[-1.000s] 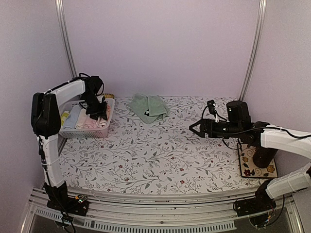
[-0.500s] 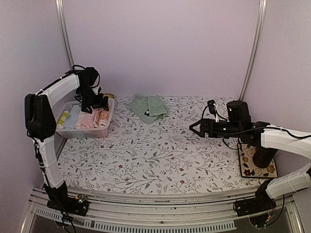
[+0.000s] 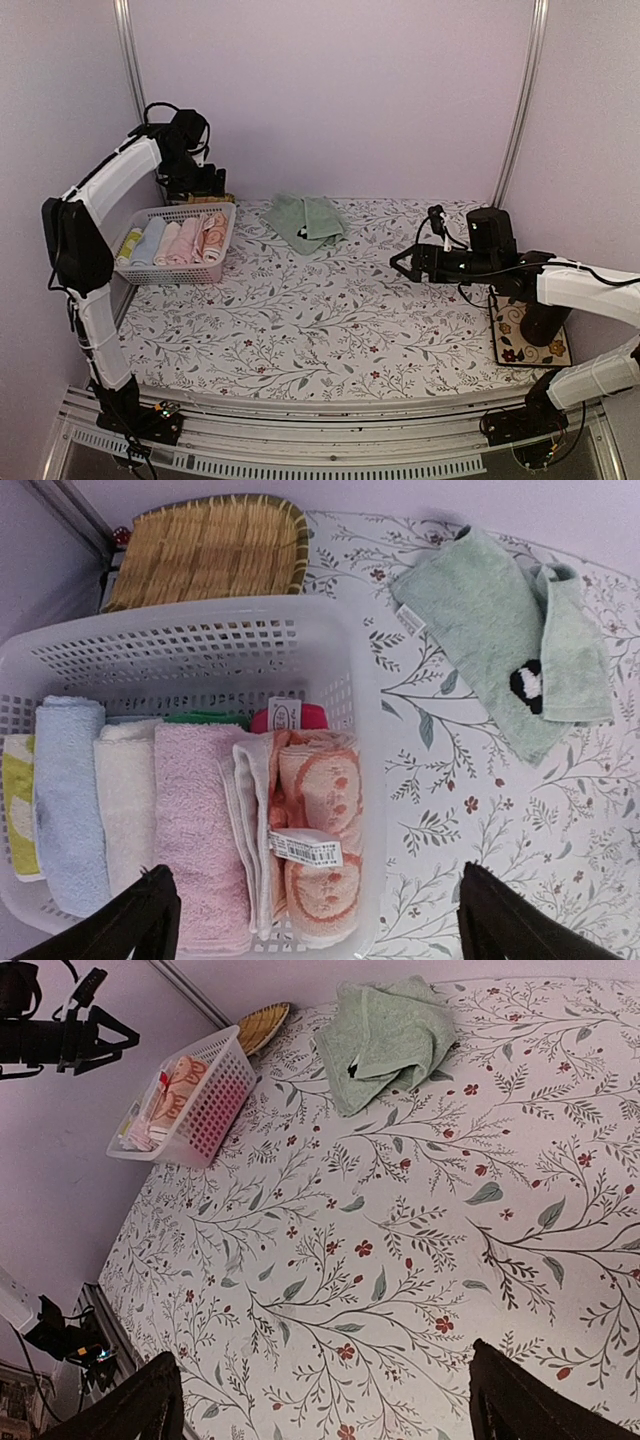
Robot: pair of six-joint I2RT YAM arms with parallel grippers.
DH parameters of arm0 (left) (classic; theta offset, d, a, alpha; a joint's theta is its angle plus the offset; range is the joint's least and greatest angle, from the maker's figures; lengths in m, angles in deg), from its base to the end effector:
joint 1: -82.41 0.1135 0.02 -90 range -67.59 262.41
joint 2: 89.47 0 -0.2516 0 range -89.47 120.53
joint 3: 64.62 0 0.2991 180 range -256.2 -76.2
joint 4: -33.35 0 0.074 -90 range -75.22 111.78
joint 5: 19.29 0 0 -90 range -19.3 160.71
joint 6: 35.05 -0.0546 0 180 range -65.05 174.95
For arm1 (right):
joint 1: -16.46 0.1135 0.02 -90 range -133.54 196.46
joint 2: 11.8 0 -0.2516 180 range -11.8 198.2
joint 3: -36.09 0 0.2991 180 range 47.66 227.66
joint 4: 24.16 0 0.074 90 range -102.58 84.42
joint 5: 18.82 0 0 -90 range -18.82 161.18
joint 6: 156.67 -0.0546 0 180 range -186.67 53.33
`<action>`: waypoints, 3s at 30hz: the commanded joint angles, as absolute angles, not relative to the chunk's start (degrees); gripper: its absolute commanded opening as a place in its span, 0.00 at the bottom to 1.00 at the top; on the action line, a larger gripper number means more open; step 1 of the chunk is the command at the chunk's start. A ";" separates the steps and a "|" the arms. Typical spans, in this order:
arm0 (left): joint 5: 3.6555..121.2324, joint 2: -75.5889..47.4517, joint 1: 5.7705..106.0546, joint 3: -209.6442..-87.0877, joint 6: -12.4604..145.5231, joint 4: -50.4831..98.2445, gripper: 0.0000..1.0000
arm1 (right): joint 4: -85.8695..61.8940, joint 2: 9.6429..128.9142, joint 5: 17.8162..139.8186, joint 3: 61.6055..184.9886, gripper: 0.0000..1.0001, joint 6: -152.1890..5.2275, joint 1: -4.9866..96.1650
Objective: Roll the towels
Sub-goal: Pick up the towel from the corner of the board.
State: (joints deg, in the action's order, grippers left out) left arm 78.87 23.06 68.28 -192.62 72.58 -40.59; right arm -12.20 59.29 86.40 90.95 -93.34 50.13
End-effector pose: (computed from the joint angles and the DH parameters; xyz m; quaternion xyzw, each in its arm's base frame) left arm 0.4593 -0.1076 0.3165 -0.0486 0.9589 -0.0083 0.2794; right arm 0.2728 0.1989 0.2081 -0.1198 0.8447 0.3541 0.3830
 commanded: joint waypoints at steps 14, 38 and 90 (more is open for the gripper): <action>75.28 16.66 67.74 -182.50 73.31 -22.78 0.94 | -12.83 54.01 71.57 87.62 0.99 -90.53 50.03; 74.78 28.03 67.39 -178.86 74.78 -18.66 0.46 | -12.41 57.18 69.60 88.43 0.99 -90.15 50.05; 48.68 62.66 57.84 -201.68 94.85 16.99 0.62 | -11.98 59.97 65.38 90.38 0.99 -92.44 49.95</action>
